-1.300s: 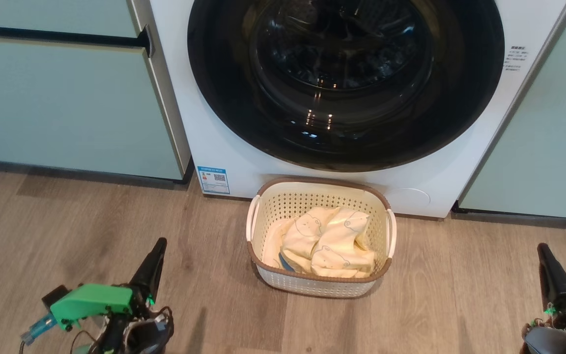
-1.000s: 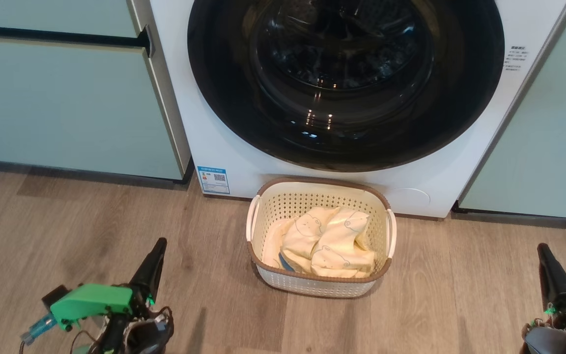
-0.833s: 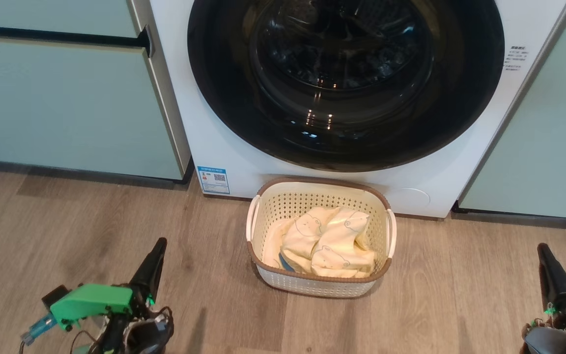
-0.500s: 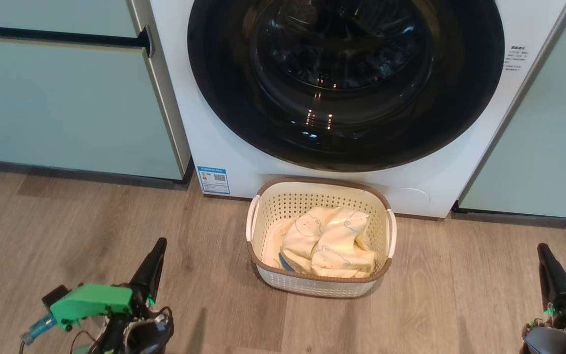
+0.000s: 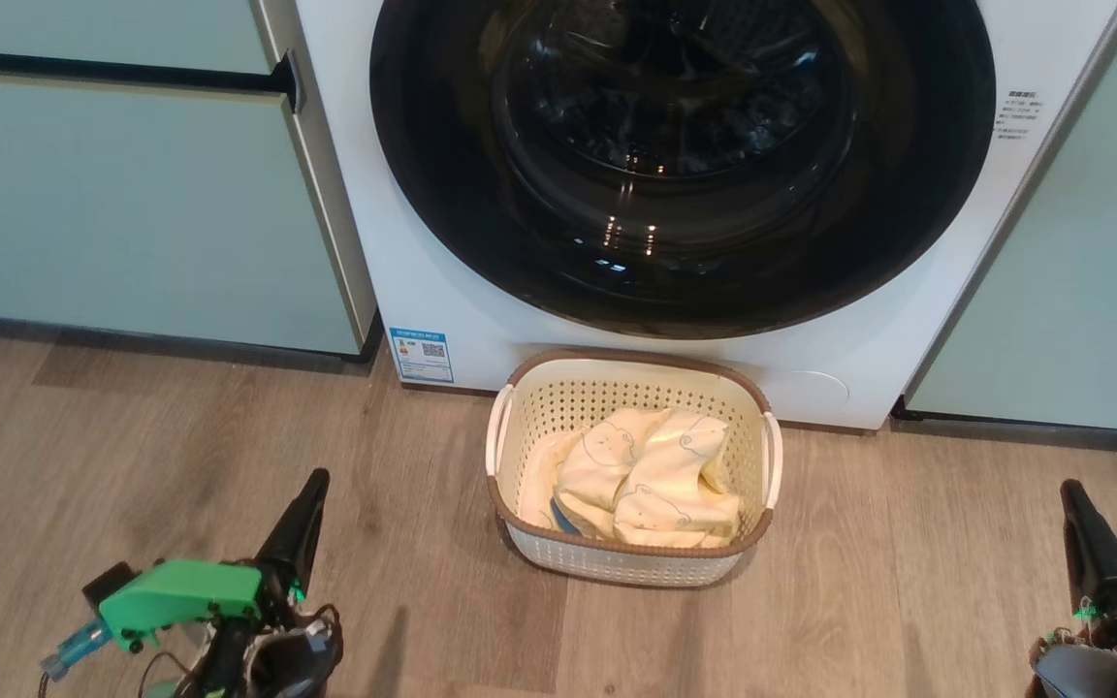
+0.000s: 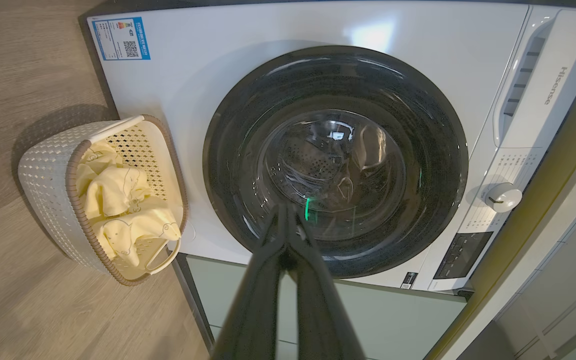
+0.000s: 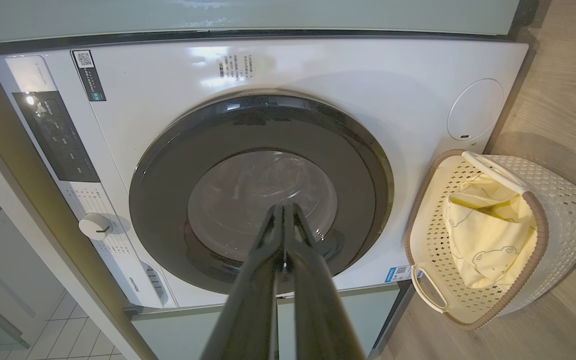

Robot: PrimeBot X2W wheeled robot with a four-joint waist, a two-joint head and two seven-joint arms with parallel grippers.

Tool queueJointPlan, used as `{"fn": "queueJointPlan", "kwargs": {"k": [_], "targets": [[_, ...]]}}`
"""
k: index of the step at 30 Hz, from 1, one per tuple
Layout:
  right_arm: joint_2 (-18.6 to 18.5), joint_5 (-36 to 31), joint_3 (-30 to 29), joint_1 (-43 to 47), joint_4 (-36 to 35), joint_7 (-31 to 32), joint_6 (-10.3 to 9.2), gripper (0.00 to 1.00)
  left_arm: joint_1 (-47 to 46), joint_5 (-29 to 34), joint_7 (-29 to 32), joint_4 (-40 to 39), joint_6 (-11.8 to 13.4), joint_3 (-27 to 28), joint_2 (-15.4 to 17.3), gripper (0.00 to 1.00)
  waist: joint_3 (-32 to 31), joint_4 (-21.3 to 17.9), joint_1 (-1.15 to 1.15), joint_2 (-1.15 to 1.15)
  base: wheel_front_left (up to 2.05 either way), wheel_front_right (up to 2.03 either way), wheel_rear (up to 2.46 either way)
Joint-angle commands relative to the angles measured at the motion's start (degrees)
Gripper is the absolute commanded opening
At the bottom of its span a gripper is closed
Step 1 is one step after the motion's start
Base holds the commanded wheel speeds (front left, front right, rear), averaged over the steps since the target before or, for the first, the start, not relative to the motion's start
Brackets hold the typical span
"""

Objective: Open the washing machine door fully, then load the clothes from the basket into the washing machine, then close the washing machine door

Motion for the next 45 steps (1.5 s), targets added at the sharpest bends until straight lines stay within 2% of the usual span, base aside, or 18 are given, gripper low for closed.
{"fn": "queueJointPlan", "kwargs": {"k": [1, 45], "targets": [[-0.22, -0.52, 0.89, -3.22, -1.81, 0.33, 0.01, 0.00, -3.22, 0.51, 0.36, -1.83, -0.15, 1.94, 0.49, 0.00, 0.00, 0.00, 0.00, 0.00, 0.00, 0.00, 0.00], [-0.22, -0.52, 0.90, -3.21, -1.81, 0.32, 0.01, 0.00, -3.22, 0.50, 0.36, -1.83, -0.15, 1.94, 0.49, 0.00, 0.00, 0.00, 0.00, 0.00, 0.00, 0.00, 0.00]]}}
